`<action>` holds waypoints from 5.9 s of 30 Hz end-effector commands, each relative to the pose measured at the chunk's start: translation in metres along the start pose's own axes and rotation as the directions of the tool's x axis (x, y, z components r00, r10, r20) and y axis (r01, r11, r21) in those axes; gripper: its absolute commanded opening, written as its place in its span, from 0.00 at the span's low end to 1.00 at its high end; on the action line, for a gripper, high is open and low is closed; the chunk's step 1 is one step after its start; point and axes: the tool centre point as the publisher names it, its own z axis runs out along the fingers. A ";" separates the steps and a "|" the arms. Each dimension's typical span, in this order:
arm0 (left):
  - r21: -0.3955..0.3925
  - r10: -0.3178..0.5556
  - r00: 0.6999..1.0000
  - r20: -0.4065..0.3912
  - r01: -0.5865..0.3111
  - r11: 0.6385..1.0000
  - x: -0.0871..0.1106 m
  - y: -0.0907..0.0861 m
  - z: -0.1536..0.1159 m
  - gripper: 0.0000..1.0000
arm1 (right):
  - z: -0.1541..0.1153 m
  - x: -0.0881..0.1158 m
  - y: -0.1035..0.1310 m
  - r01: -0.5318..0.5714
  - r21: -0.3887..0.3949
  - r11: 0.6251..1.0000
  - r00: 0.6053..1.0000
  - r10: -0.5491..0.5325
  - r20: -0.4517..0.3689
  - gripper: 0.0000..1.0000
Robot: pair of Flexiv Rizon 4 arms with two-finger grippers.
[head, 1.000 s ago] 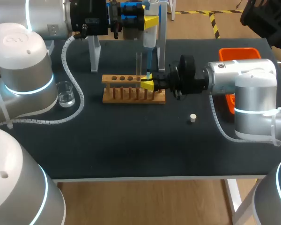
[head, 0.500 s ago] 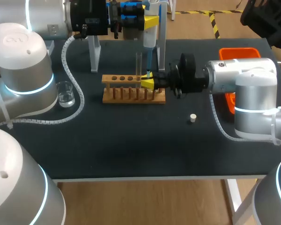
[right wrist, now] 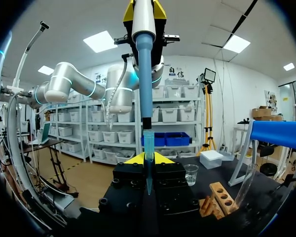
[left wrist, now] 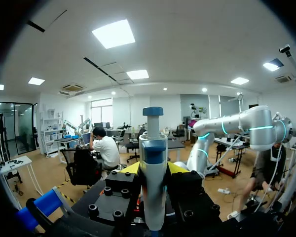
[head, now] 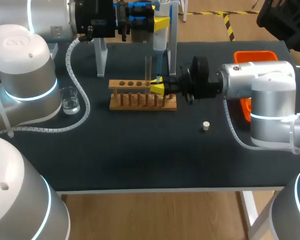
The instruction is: Invert the test tube, pick up the pipette, mount the tip to pipette, aspirate from beaker and dispense into the tube, eject the tip, return the pipette, and cap with the stopper.
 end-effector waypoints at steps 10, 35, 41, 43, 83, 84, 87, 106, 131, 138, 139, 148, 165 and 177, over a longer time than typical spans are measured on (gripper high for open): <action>0.002 0.001 1.000 0.000 -0.001 1.000 0.000 0.000 -0.001 0.00 | -0.001 0.000 0.002 0.004 0.002 1.000 1.000 -0.004 -0.002 0.00; 0.002 0.001 1.000 0.000 -0.001 1.000 0.000 0.000 -0.001 0.00 | 0.002 0.001 0.008 0.012 -0.002 1.000 1.000 -0.012 -0.007 0.00; 0.002 0.001 1.000 0.000 -0.001 1.000 0.000 0.000 -0.001 0.00 | 0.003 -0.001 0.012 0.011 -0.008 1.000 1.000 -0.011 -0.005 0.00; 0.002 0.001 1.000 0.000 -0.001 1.000 0.000 0.000 -0.001 0.00 | 0.003 -0.001 0.013 0.010 -0.012 1.000 1.000 -0.011 -0.004 0.00; 0.002 0.001 1.000 0.000 -0.001 1.000 0.000 0.000 -0.001 0.00 | 0.003 -0.007 0.039 0.061 -0.040 0.997 0.998 -0.061 0.013 0.00; 0.002 0.001 1.000 0.000 -0.001 1.000 0.000 0.000 -0.001 0.00 | 0.003 -0.007 0.040 0.063 -0.040 0.997 0.998 -0.063 0.013 0.00; 0.002 0.001 1.000 0.000 -0.001 1.000 0.000 0.000 -0.001 0.00 | 0.002 -0.006 0.039 0.067 -0.035 0.997 0.998 -0.066 0.012 0.00; 0.002 0.001 1.000 0.000 -0.001 1.000 0.000 0.000 -0.001 0.00 | -0.032 0.005 -0.005 0.068 0.076 0.995 0.998 -0.068 0.001 1.00; 0.002 0.001 1.000 0.000 -0.001 1.000 0.000 0.000 -0.001 0.00 | -0.100 0.017 -0.027 0.077 0.142 0.987 0.996 -0.082 0.027 1.00; 0.002 0.001 1.000 0.000 -0.001 1.000 0.000 0.000 -0.001 0.00 | -0.100 0.017 -0.027 0.077 0.142 0.987 0.996 -0.082 0.027 1.00; 0.002 0.001 1.000 0.000 -0.001 1.000 0.000 0.000 -0.001 0.00 | -0.100 0.017 -0.027 0.077 0.142 0.987 0.996 -0.082 0.027 1.00; 0.002 0.001 1.000 0.000 -0.001 1.000 0.000 0.000 -0.001 0.00 | -0.100 0.017 -0.027 0.077 0.142 0.987 0.996 -0.082 0.027 1.00; -0.036 0.031 0.995 0.096 -0.028 0.999 0.013 0.014 -0.055 0.00 | -0.100 0.017 -0.027 0.077 0.142 0.987 0.996 -0.082 0.027 1.00; -0.080 0.081 0.969 0.233 -0.064 0.995 0.012 0.036 -0.137 0.00 | -0.100 0.017 -0.027 0.077 0.142 0.987 0.996 -0.082 0.027 1.00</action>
